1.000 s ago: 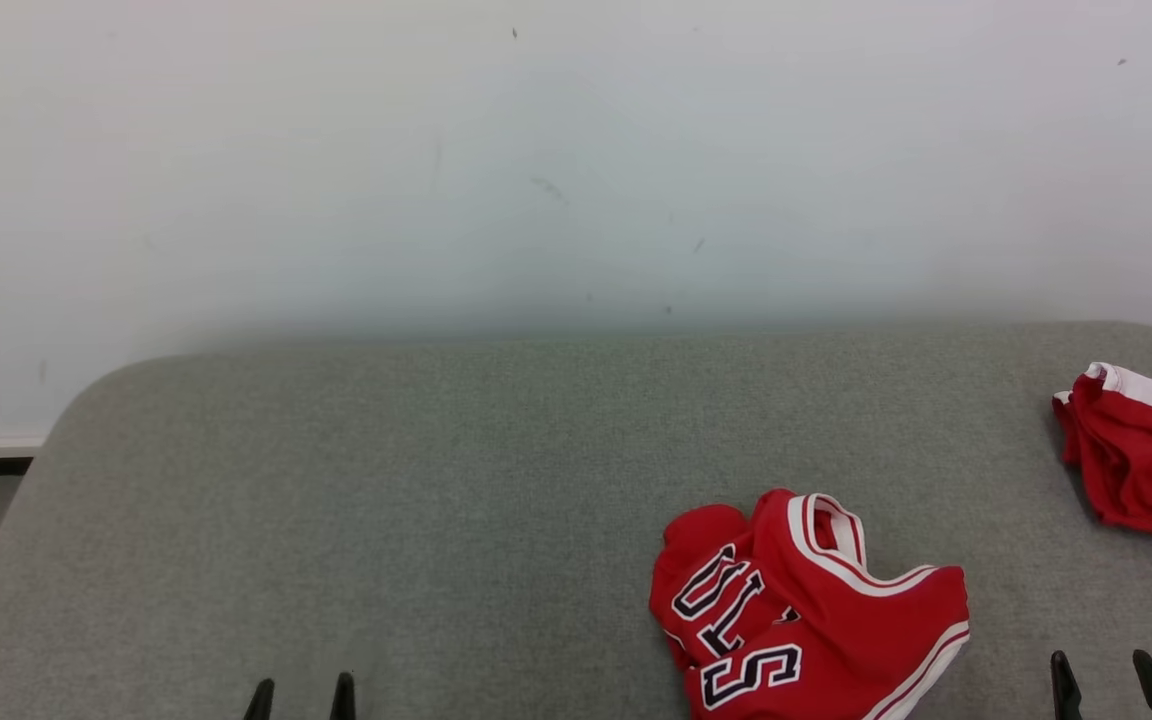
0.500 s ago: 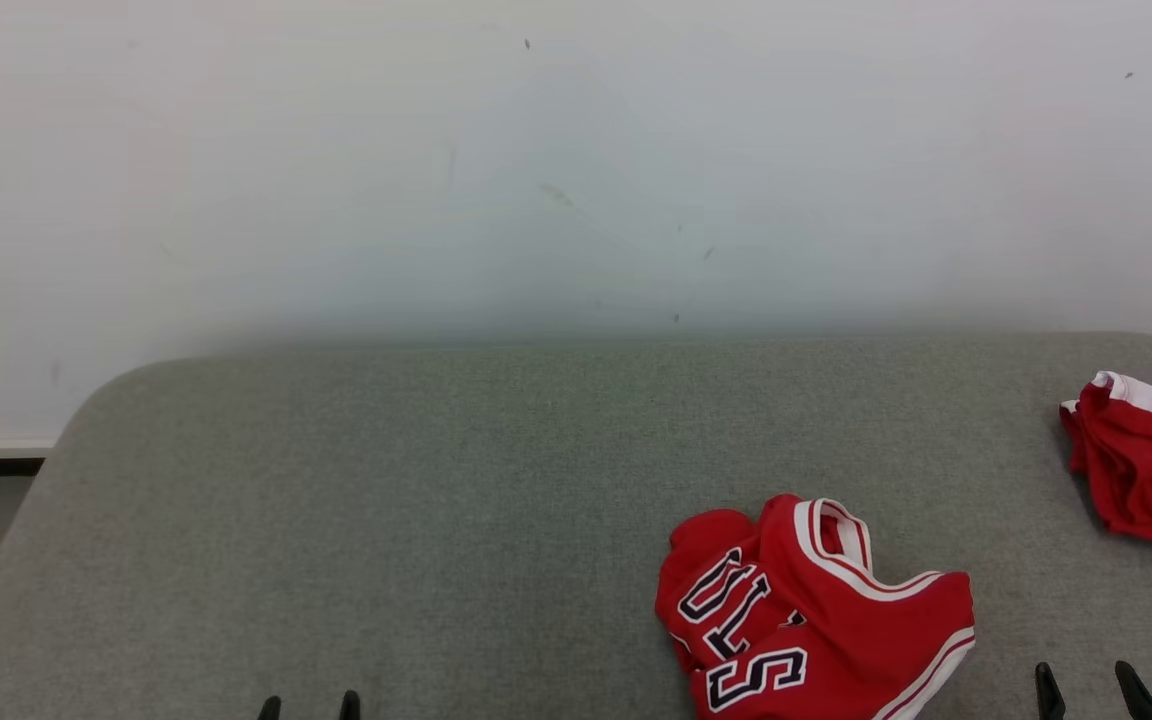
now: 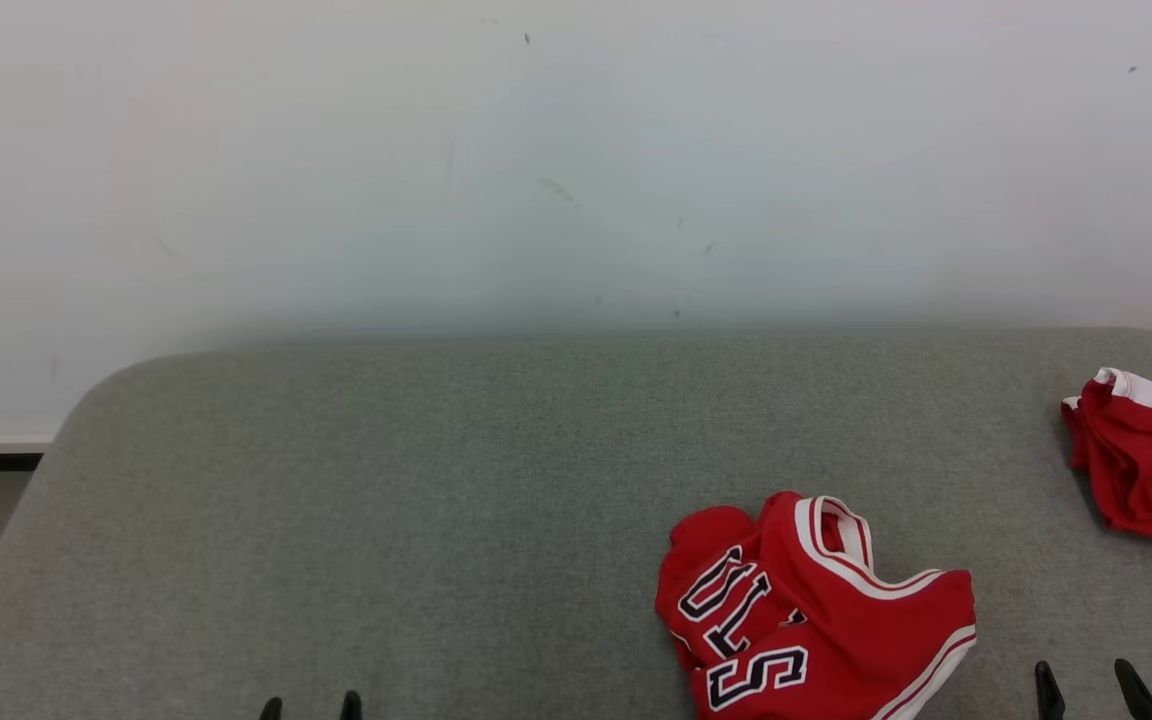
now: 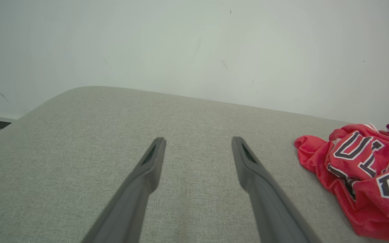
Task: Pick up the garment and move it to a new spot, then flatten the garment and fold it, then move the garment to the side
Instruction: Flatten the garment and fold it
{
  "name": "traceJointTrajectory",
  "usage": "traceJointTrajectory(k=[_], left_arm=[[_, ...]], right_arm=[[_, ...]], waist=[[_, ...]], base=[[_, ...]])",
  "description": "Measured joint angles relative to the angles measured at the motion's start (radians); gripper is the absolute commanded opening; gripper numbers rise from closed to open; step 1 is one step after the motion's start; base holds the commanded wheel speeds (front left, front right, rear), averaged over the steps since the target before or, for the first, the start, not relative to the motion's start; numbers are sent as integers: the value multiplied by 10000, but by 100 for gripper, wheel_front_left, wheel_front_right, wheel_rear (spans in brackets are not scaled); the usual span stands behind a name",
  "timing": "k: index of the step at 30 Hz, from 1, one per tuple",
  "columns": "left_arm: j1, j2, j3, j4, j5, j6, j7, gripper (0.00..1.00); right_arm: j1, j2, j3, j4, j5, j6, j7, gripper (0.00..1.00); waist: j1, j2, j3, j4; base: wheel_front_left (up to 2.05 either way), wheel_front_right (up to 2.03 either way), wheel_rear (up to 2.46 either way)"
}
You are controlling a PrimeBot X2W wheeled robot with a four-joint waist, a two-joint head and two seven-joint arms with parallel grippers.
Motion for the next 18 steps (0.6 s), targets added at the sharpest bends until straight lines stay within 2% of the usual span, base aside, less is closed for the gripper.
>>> traceJointTrajectory(k=[3,6,7,8,12,18], left_arm=[[-1,0,2,-2,-13,0,0,100],[-1,0,-65,2,-17,-8,0,100],[-9,-2,-94,4,-6,-21,0,100],[-9,-2,-94,4,-6,-21,0,100],[-99,-4,-69,31,81,-125,0,100],[-248,-2,-138,98,150,-165,0,100]], right_arm=[[-32,-155,155,27,19,0,0,100],[-273,-619,698,357,178,0,0,100],[-603,-1034,1289,742,500,0,48,100],[-603,-1034,1289,742,500,0,48,100],[-1439,-2031,2711,1505,1200,2,660,100],[-2589,-3064,4581,2451,2443,2,1216,100]], waist=[[0,0,25,-13],[0,0,96,-30],[0,0,157,-26],[0,0,157,-26],[0,0,318,43],[0,0,565,275]], base=[[0,0,0],[0,0,0],[0,0,0],[0,0,0],[0,0,0],[0,0,0]])
